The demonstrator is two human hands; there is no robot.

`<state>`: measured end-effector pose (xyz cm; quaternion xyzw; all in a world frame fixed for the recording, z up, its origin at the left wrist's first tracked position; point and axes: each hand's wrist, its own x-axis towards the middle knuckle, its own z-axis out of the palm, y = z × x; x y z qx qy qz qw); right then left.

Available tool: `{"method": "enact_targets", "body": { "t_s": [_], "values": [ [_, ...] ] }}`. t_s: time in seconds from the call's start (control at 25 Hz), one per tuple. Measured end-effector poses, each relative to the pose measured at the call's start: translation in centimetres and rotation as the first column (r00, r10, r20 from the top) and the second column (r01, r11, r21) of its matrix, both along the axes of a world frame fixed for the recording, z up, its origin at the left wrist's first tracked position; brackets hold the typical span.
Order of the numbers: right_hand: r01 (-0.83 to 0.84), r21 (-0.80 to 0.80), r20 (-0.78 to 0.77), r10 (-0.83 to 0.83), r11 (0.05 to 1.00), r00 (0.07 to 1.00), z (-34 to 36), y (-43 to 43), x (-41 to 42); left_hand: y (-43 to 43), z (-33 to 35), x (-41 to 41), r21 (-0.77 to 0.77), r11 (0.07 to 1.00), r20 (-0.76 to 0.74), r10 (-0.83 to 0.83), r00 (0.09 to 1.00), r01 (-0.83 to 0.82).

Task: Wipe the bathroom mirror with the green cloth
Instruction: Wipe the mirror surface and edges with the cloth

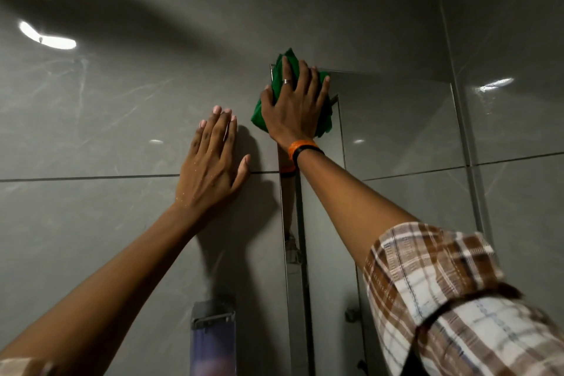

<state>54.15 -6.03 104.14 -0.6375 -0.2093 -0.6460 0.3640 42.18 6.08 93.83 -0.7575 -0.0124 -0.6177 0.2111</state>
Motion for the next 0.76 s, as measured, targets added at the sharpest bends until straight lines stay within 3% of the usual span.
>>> {"method": "enact_targets", "body": {
  "t_s": [0.28,0.44,0.76],
  "values": [
    [0.052,-0.159,0.112,-0.034,0.986,0.993,1.7,-2.4,2.2,-1.3,-1.0,1.6,0.034,0.999,0.046,-0.022,0.999,0.021],
    [0.101,-0.085,0.047,-0.097,0.991,0.994,2.6,-7.3,6.0,-2.2,-1.1,2.0,0.098,0.995,0.077,-0.018,0.997,0.01],
    [0.125,-0.034,-0.037,-0.126,0.992,0.991,2.8,-14.6,12.0,-1.7,-1.7,2.6,0.05,0.998,0.047,0.024,0.999,-0.026]
  ]
}}
